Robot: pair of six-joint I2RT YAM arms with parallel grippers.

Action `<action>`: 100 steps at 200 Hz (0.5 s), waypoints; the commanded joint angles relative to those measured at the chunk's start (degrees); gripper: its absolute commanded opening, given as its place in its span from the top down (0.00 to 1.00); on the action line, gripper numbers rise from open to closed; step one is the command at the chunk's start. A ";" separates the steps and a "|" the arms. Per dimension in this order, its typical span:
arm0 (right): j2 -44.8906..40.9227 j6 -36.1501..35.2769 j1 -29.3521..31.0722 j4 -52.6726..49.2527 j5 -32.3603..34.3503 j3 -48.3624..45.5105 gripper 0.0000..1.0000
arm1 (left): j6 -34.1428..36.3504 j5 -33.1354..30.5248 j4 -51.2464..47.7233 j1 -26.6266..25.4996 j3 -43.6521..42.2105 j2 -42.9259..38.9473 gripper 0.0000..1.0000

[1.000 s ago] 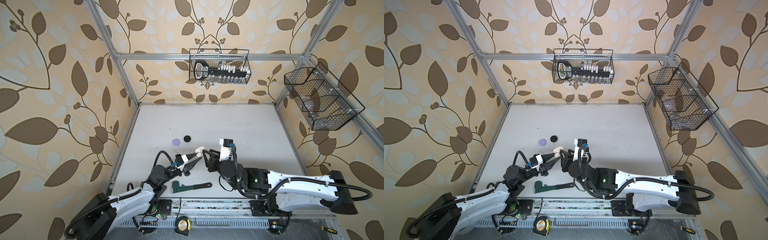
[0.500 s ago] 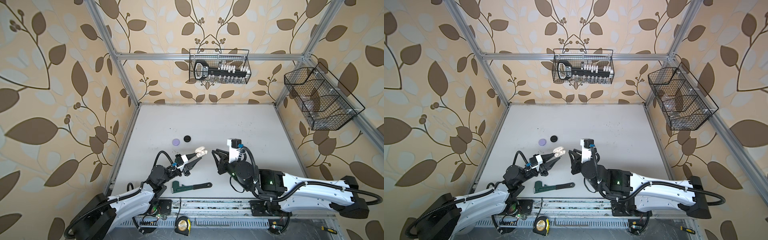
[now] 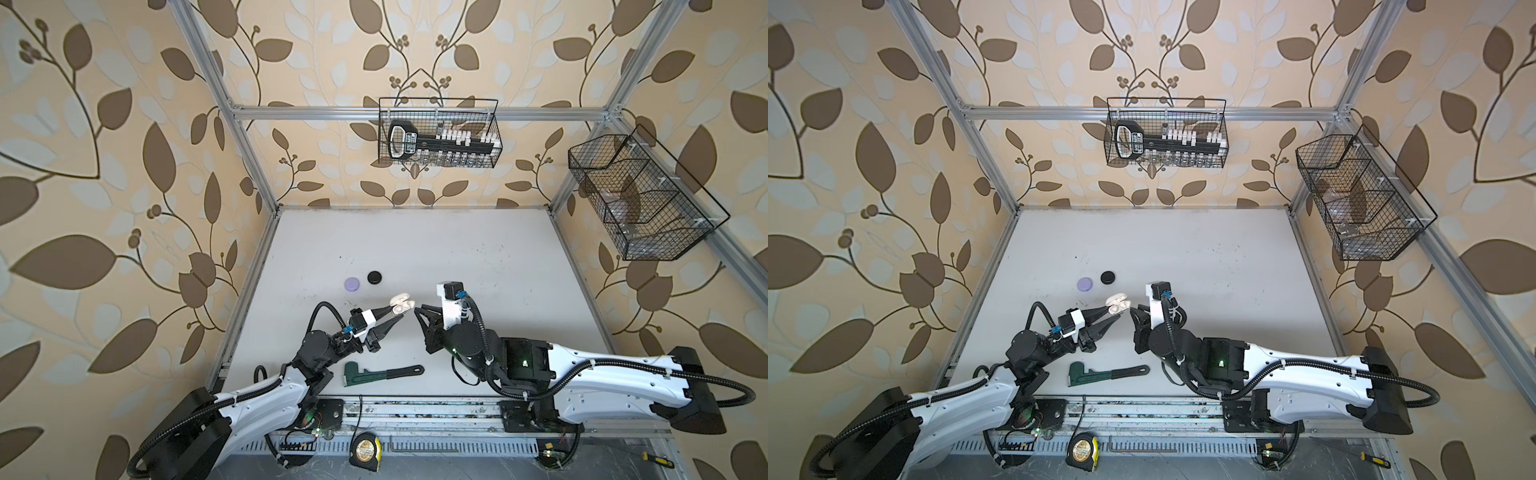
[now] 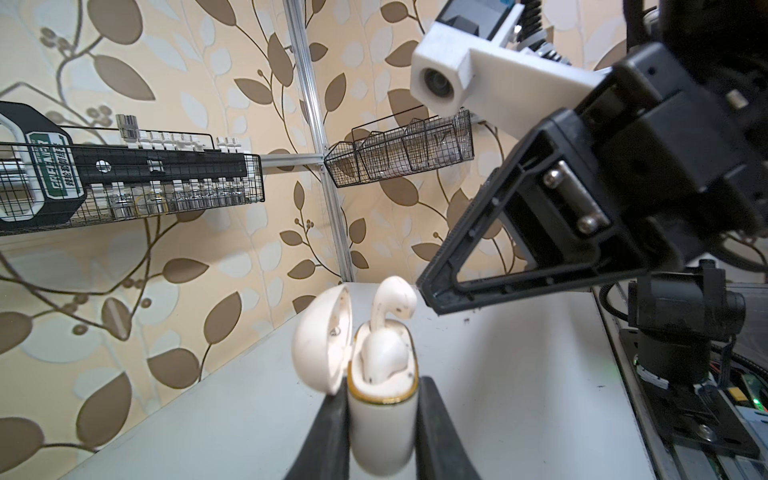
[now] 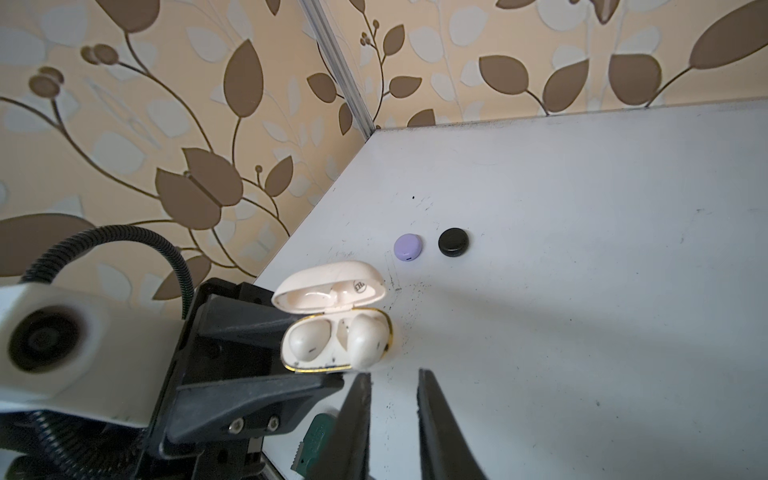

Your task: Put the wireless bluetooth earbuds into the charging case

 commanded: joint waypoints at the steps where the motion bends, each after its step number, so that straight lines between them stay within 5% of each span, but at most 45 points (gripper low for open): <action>1: 0.30 -0.24 -0.97 0.47 -0.83 0.29 0.80 | 0.31 1.02 3.14 -0.36 1.11 -0.74 1.00; 100: 4.13 -2.54 -1.24 2.37 -3.59 3.73 0.80 | 0.48 1.63 3.14 -0.34 1.27 -0.54 1.00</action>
